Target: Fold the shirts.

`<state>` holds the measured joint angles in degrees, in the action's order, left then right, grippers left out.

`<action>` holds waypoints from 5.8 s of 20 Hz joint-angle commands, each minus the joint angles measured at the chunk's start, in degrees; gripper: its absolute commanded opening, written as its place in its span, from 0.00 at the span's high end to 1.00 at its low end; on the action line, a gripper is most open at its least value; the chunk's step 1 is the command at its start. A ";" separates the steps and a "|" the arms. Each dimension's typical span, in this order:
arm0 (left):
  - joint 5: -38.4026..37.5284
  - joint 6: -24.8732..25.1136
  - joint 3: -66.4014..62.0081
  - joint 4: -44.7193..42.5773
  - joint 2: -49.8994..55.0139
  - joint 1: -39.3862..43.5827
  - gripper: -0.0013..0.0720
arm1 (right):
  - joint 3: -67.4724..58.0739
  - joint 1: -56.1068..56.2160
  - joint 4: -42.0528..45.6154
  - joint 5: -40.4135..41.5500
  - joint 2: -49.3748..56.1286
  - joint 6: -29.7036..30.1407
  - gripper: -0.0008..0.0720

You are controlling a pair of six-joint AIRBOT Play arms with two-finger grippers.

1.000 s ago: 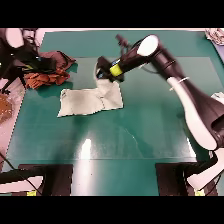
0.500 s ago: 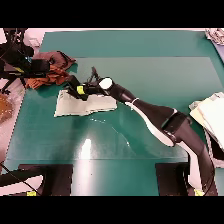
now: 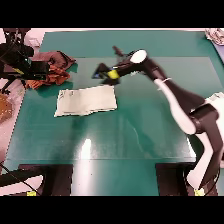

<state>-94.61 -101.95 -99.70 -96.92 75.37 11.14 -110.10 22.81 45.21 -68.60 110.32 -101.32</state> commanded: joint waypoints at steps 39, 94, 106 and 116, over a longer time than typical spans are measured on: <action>3.08 -0.07 -0.04 22.82 -0.20 0.00 0.50 | -1.18 -63.08 20.65 -15.67 -34.97 -9.35 0.96; 7.89 -0.81 -0.07 32.74 -0.22 0.00 0.50 | -9.40 -73.50 49.24 -18.95 -38.25 -10.91 0.23; 30.29 5.90 38.69 16.31 -40.72 1.44 0.93 | 51.84 -18.14 11.96 10.16 -70.71 33.38 0.84; 31.28 1.03 73.22 17.70 -66.49 1.44 0.93 | 88.80 -2.78 11.78 29.46 -91.97 33.20 0.95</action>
<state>-60.51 -100.07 -30.37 -80.14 11.75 12.56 -28.16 17.98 57.28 -42.50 23.49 -68.75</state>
